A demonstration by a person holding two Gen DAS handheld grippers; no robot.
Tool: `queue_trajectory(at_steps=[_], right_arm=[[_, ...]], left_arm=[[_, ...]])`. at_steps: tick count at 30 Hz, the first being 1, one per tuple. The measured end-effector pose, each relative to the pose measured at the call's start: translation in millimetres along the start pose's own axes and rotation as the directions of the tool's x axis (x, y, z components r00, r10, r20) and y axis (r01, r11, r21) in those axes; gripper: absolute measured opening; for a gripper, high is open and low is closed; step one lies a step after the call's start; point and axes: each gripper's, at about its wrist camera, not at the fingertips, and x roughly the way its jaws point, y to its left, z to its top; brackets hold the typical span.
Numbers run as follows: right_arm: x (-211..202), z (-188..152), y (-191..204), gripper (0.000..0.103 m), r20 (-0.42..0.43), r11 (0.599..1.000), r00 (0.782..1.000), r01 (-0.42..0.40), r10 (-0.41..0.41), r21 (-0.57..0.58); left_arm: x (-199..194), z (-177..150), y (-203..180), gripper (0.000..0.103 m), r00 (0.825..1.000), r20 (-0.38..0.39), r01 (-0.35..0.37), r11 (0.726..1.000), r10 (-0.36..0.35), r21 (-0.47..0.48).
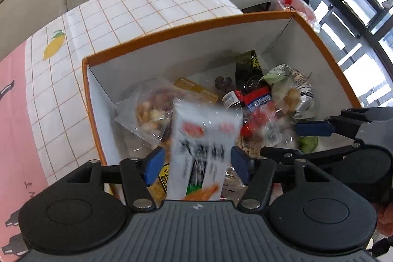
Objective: Organize snacks
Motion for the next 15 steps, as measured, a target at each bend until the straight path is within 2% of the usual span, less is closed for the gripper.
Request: queue_trajectory(at_steps=[5,10,13,15], right_arm=[[-16,6,2,0.069,0.018,1.000,1.000,-0.004,0.004,0.014],[-58,6,15,0.075,0.097,1.000,0.995,0.009,-0.009,-0.001],[-89,1,30,0.078,0.171,0.999,0.985,0.023,-0.018,-0.025],[-108,-1,41,0.083,0.218,0.999,0.976,0.034,-0.025,-0.041]], left_arm=[[-34,-3,2,0.076,0.998,0.063,0.008,1.000,-0.007,-0.019],[-80,-12,3,0.076,0.986,0.164,-0.012,1.000,0.014,-0.014],[-118,-22,7,0.076,0.970,0.239,-0.035,0.999,0.038,-0.016],[-145,-31,10,0.076,0.952,0.299,-0.062,0.998,0.062,-0.010]])
